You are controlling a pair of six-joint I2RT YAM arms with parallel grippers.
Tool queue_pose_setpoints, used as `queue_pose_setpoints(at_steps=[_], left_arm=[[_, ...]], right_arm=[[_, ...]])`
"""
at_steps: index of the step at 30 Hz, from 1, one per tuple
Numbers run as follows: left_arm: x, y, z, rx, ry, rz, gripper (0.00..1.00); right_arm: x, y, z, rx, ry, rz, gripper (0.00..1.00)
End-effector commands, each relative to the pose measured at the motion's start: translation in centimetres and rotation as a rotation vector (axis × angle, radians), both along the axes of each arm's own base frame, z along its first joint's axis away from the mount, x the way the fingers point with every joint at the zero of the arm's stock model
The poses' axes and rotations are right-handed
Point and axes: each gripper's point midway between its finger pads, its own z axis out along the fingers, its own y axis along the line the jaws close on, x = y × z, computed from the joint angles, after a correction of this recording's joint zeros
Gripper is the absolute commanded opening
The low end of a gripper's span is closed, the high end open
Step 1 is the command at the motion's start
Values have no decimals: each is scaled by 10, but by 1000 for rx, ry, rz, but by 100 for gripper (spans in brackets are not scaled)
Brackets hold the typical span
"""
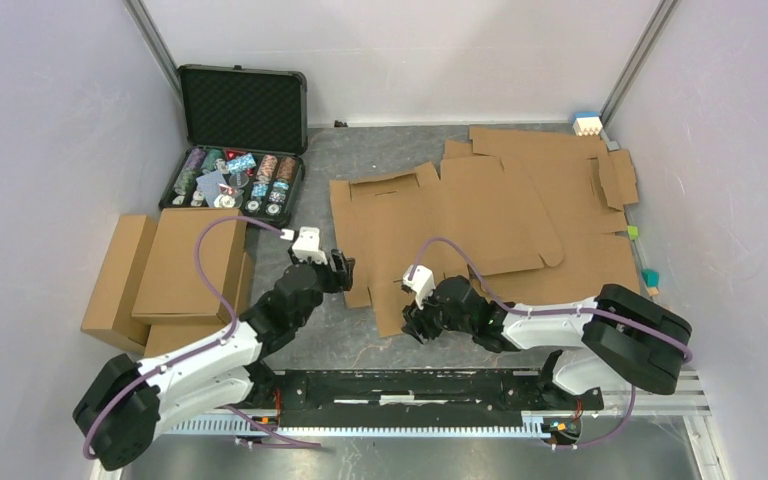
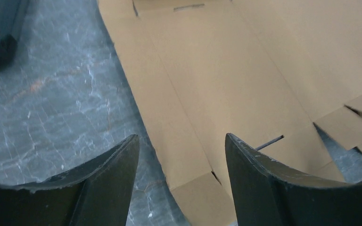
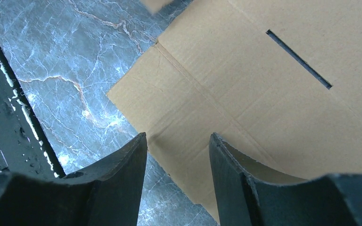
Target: Fold the paper box
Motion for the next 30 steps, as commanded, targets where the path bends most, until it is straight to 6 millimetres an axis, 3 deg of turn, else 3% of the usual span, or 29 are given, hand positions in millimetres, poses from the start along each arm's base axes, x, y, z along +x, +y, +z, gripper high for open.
queue_pose_setpoints(at_steps=[1, 15, 23, 27, 30], left_arm=[[-3, -2, -14, -2, 202, 70, 75], [-46, -7, -58, -10, 557, 54, 82], [-47, -40, -65, -160, 602, -35, 70], [-42, -45, -62, -183, 586, -38, 66], [-41, -48, -60, -208, 576, -45, 61]], right_arm=[[-4, -16, -14, -58, 15, -23, 57], [-1, -9, 8, 0, -11, -20, 64], [4, -2, 31, 37, -32, -21, 82], [14, -8, 50, 38, -83, -73, 94], [23, -17, 67, 52, -113, -129, 97]])
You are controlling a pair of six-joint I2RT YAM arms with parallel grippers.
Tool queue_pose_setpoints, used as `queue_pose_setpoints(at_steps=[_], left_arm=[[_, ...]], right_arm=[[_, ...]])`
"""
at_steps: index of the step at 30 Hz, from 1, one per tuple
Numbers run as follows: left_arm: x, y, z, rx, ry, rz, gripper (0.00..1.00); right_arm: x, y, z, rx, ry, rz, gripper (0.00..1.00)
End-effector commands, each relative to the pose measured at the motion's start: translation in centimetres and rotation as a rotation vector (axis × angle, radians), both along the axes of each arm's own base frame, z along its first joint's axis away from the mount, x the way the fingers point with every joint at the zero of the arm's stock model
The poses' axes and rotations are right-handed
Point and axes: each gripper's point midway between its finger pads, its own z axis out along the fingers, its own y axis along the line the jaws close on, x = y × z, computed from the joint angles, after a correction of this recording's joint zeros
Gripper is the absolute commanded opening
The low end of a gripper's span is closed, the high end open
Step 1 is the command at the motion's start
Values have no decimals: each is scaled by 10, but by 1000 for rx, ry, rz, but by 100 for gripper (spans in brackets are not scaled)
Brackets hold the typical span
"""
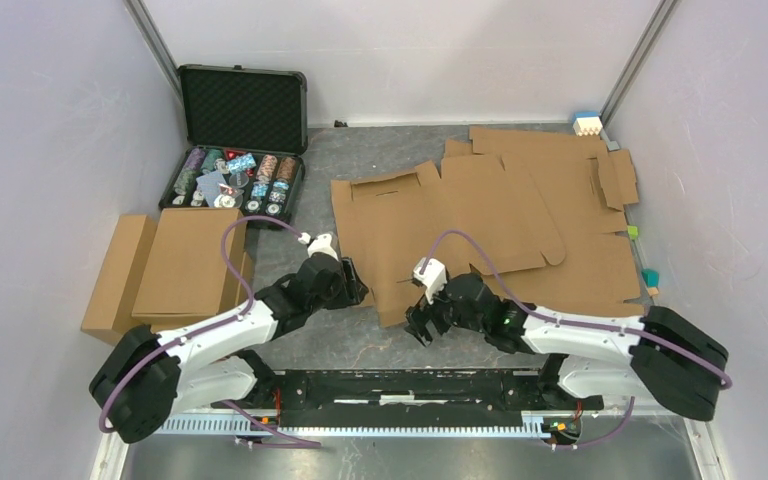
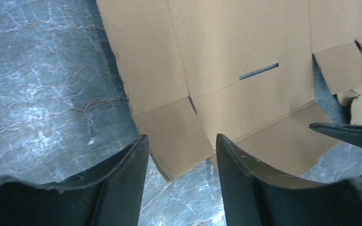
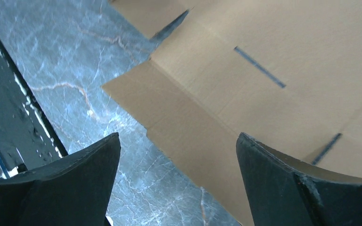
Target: Fold the paper box
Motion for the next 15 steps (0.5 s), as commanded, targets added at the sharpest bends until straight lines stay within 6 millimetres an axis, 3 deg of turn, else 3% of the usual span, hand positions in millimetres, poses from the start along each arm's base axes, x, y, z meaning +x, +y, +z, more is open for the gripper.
queue_pose_setpoints(at_steps=[1, 7, 15], left_arm=[[9, -17, 13, -122, -35, 13, 59], [12, -19, 15, -126, -50, 11, 55], [0, 18, 14, 53, -28, 39, 64]], right_arm=[[23, -5, 41, 48, -84, -90, 98], [43, -34, 58, 41, -103, -199, 98], [76, -89, 39, -25, 17, -466, 98]])
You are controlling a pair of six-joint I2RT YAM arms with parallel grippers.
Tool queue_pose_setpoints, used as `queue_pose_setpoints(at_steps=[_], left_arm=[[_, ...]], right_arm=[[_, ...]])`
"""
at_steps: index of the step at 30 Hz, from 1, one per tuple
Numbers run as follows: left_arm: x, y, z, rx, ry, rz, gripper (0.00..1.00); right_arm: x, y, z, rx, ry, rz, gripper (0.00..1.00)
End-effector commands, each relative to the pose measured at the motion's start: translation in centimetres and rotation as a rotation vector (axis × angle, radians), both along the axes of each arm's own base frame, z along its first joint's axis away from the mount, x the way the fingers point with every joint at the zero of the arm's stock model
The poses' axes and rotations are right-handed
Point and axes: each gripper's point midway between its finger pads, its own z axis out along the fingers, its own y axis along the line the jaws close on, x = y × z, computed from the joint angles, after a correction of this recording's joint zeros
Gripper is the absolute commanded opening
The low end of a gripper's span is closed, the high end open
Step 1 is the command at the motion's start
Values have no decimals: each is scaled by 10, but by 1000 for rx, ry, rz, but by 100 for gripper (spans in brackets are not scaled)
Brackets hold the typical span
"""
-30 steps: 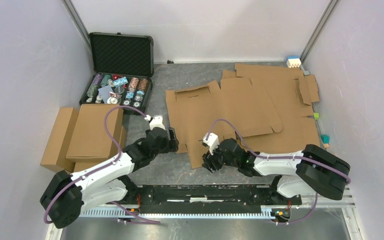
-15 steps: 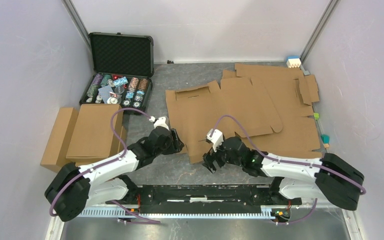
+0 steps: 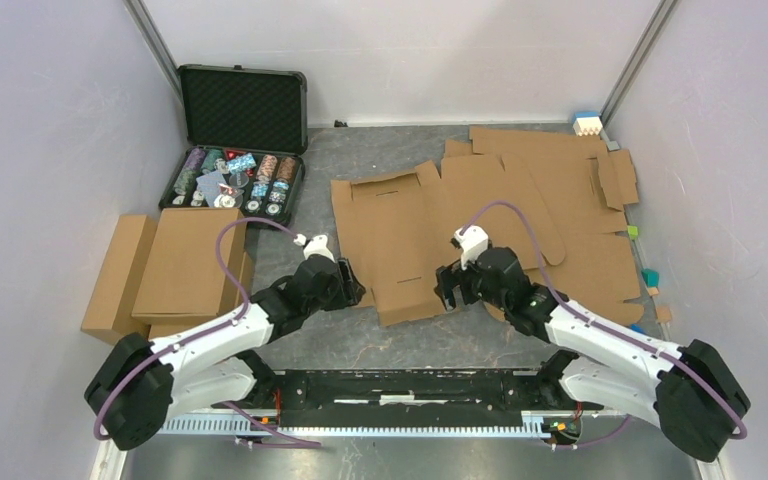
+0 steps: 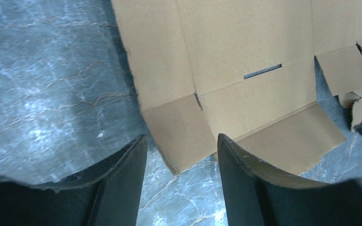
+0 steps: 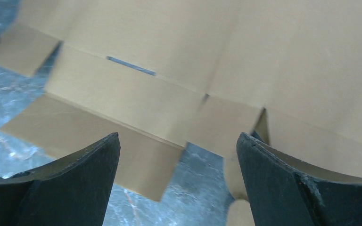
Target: Fold the paper box
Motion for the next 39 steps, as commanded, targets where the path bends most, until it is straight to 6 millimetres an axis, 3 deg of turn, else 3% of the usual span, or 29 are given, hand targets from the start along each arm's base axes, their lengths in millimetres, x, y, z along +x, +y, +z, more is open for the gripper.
queue_pose_setpoints(at_steps=[1, 9, 13, 17, 26, 35, 36, 37, 39], left_arm=[[-4, 19, 8, 82, 6, 25, 66], [-22, -4, 3, -77, 66, -36, 85], [-23, -5, 5, -64, 73, -57, 84], [-26, -18, 7, -124, 93, -88, 84], [-17, -37, 24, -248, 38, -104, 82], [-1, -35, 32, -262, -23, -53, 73], [1, -35, 33, -261, -29, -50, 73], [3, -34, 33, -261, -35, -45, 72], [6, -34, 34, -265, -46, -34, 71]], right_arm=[[16, -24, -1, -15, 69, -156, 98], [8, -29, -14, 114, 199, -269, 98], [3, -29, -20, 159, 234, -296, 98], [-4, -13, -22, 256, 290, -262, 98], [16, 5, -4, 345, 260, -263, 97], [33, 18, 7, 367, 235, -249, 93], [41, 22, 19, 384, 212, -243, 93], [37, 19, 8, 362, 226, -248, 93], [43, 18, 8, 348, 220, -256, 91]])
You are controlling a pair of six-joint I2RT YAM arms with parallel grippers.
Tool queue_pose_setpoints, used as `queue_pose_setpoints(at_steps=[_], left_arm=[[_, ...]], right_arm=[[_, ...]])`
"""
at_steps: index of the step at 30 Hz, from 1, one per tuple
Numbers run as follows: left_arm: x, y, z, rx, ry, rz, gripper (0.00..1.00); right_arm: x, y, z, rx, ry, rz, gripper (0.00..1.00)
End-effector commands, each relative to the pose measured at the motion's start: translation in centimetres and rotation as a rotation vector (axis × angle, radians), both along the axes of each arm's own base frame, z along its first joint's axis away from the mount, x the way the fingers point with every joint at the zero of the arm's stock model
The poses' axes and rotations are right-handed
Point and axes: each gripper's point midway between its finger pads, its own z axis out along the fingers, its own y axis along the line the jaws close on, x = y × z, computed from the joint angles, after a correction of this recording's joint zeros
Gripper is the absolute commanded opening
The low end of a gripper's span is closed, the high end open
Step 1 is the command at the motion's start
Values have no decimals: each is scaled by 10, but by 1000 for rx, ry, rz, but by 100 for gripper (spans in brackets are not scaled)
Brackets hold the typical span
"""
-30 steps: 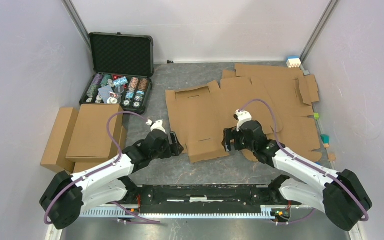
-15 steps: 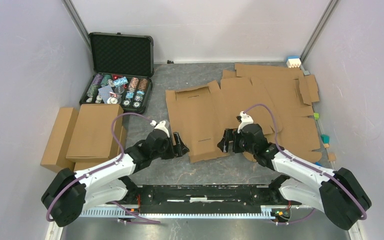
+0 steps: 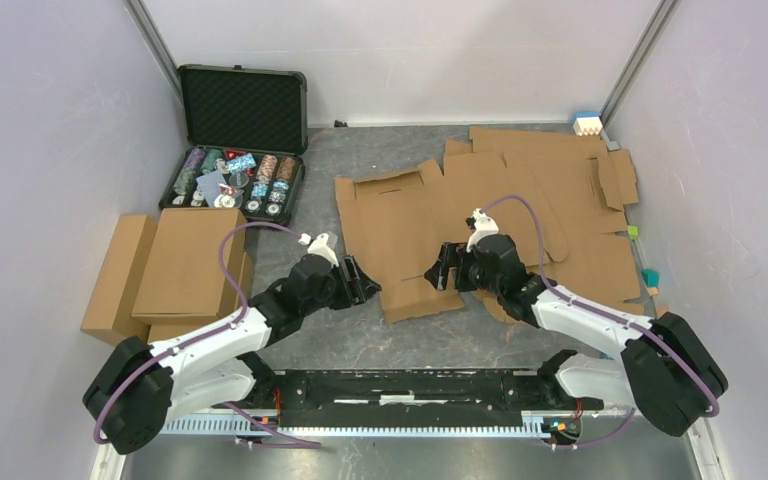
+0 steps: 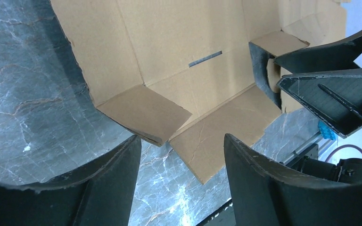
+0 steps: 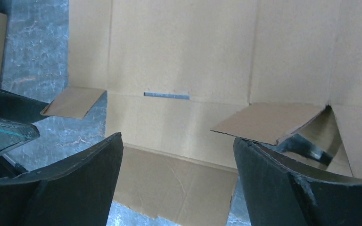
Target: Fold the paper box
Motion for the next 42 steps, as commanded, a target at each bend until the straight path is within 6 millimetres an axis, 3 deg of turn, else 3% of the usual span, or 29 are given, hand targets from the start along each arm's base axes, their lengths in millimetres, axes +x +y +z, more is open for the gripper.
queue_pose_setpoints(at_steps=[1, 8, 18, 20, 26, 33, 37, 42], left_arm=[[17, -3, 14, -55, -54, 58, 70], [31, -1, 10, -42, -80, 91, 62], [54, 2, 11, -6, -156, 131, 60], [58, 3, 9, 18, -165, 137, 57], [73, 7, -3, 91, -168, 170, 34], [85, 12, -18, 180, -147, 197, 34], [93, 18, -29, 219, -100, 218, 35], [100, 23, -42, 241, -40, 232, 38]], right_arm=[[25, 9, 23, 26, -73, -12, 90], [48, 2, 15, -59, -90, -32, 86], [71, 7, 1, -105, -70, 39, 87], [76, 8, 1, -98, -66, 52, 87], [96, 6, 1, -79, -62, 39, 85], [111, 3, -8, -47, -42, 35, 83], [117, -10, -19, -41, -25, -6, 72], [114, -27, -35, -48, -8, -57, 36]])
